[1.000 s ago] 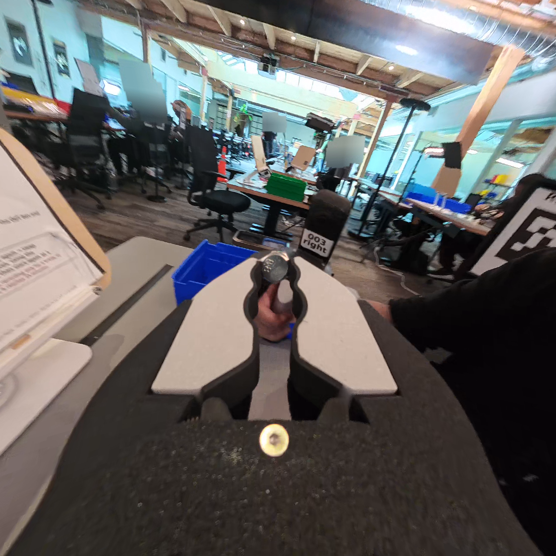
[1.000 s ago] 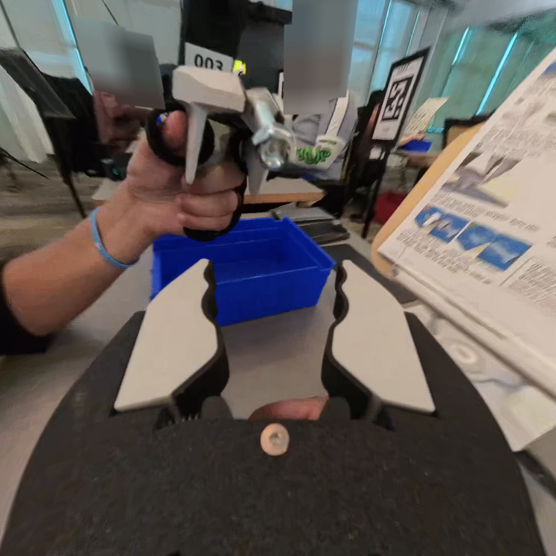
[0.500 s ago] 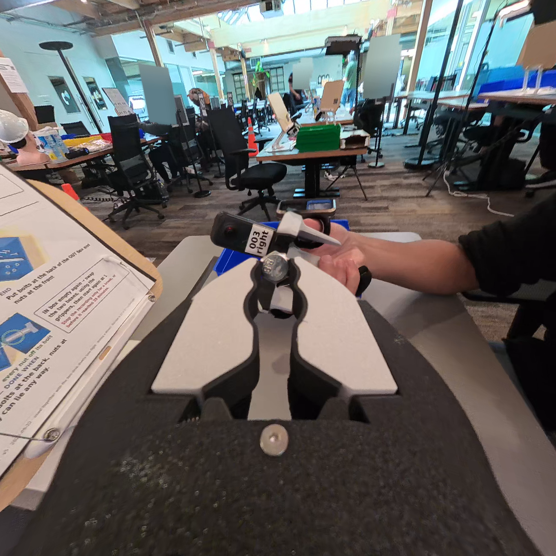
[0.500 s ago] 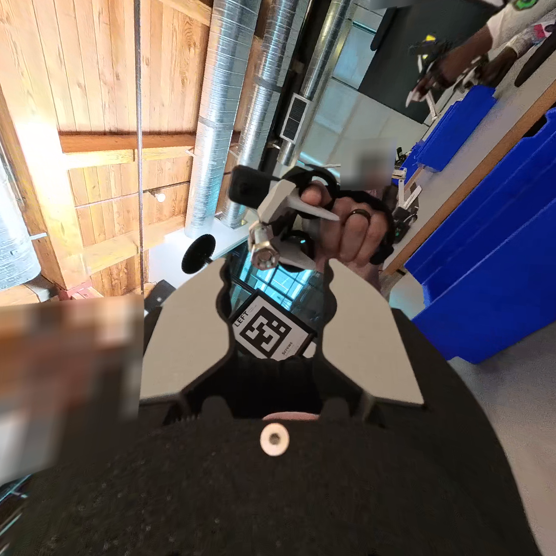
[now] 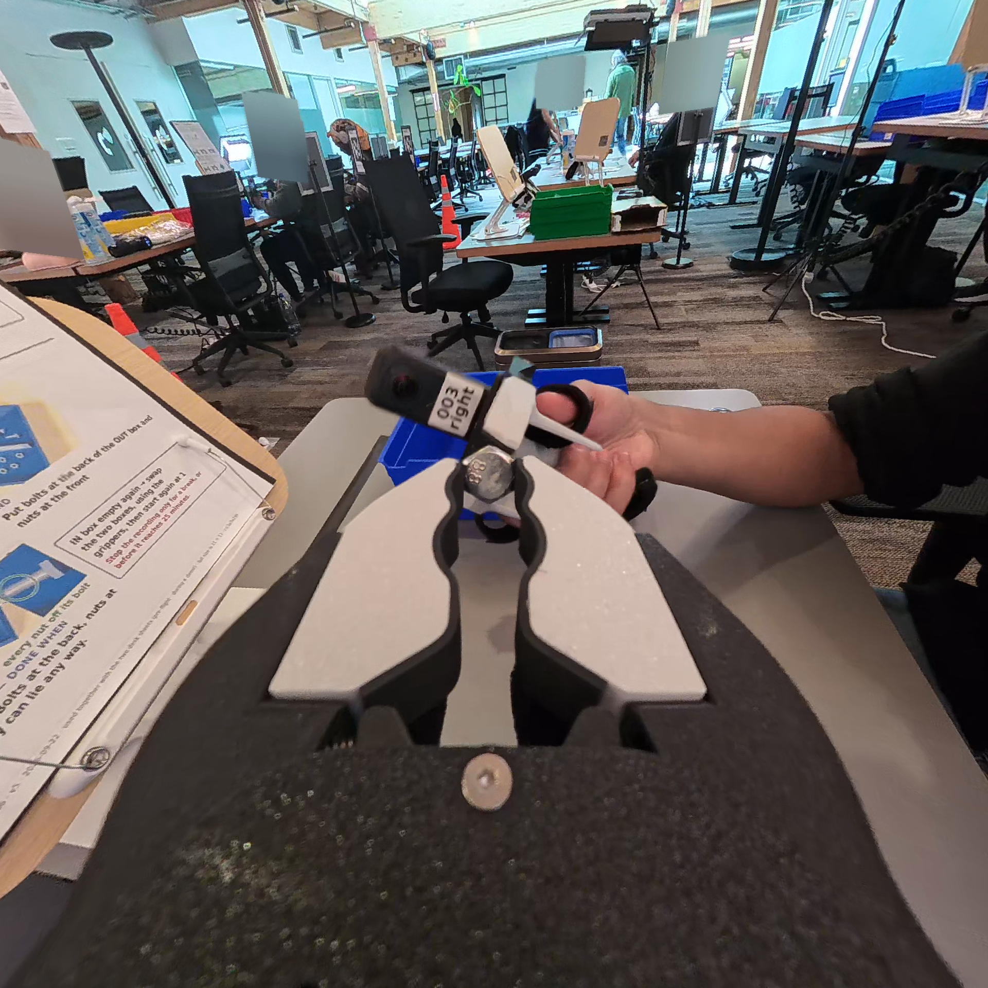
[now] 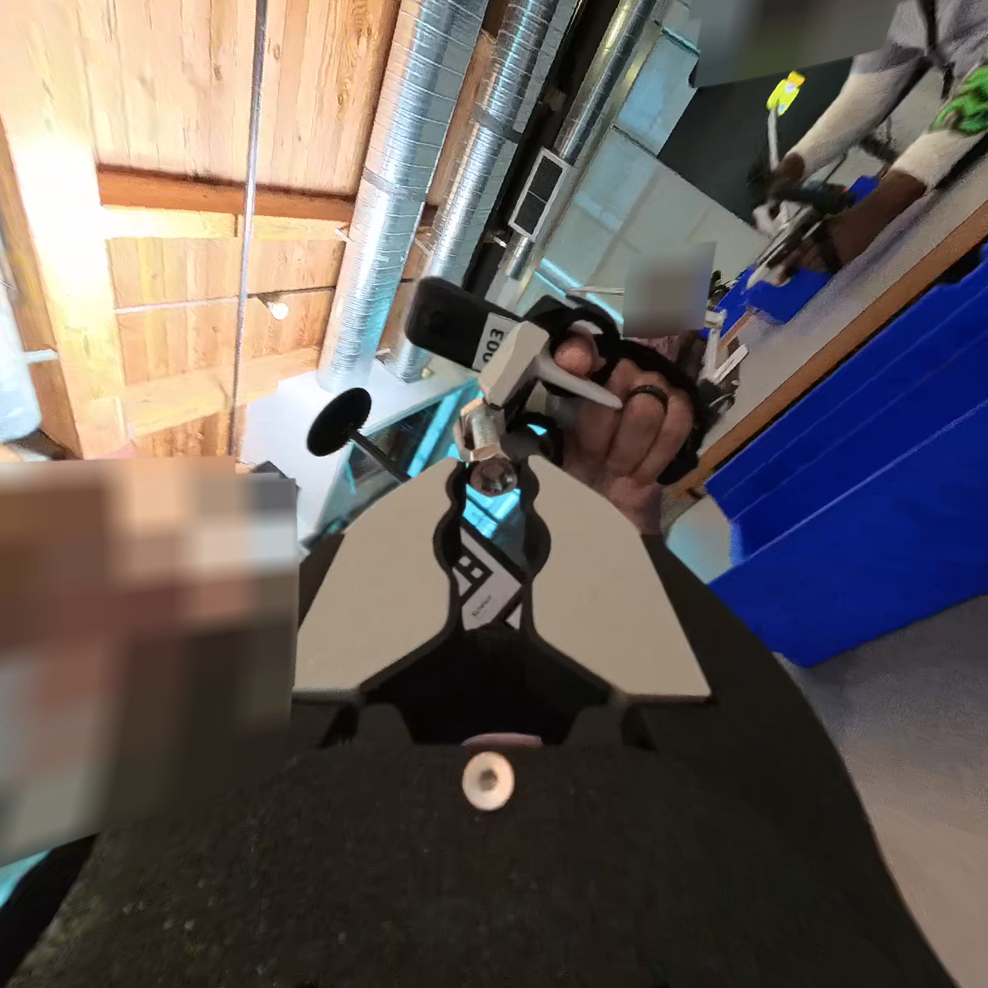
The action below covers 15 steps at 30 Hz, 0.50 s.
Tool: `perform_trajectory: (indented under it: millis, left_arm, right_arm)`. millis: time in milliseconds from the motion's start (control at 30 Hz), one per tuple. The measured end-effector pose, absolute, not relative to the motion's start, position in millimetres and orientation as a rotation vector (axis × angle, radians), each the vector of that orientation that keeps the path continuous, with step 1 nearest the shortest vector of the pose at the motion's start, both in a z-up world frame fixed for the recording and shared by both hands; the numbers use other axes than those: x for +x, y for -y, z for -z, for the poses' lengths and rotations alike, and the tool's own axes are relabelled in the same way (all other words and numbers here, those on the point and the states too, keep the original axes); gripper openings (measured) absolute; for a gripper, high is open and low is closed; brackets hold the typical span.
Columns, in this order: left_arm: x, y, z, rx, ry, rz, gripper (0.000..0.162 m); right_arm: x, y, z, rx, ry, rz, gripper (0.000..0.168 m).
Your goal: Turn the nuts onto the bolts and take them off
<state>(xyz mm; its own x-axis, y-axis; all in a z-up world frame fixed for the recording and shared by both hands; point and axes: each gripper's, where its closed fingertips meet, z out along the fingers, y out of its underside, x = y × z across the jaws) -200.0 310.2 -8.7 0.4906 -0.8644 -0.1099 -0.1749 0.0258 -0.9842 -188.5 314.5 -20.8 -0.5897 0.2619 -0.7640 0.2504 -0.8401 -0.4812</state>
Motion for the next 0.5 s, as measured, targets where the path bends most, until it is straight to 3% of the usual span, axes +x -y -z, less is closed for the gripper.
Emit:
perform_trajectory:
  millis: [200, 500]
  left_arm:
    - [-203.3, -312.8, 4.3, -1.522, -0.854, 0.872, 0.017]
    - [-192.8, -302.4, -2.1, -1.560, -0.741, 1.298, 0.017]
  right_arm:
    - [-194.1, -319.6, 18.5, -1.188, 1.180, -1.748, 0.018]
    - [-184.8, -313.7, 6.3, -0.445, 1.286, -0.130, 0.018]
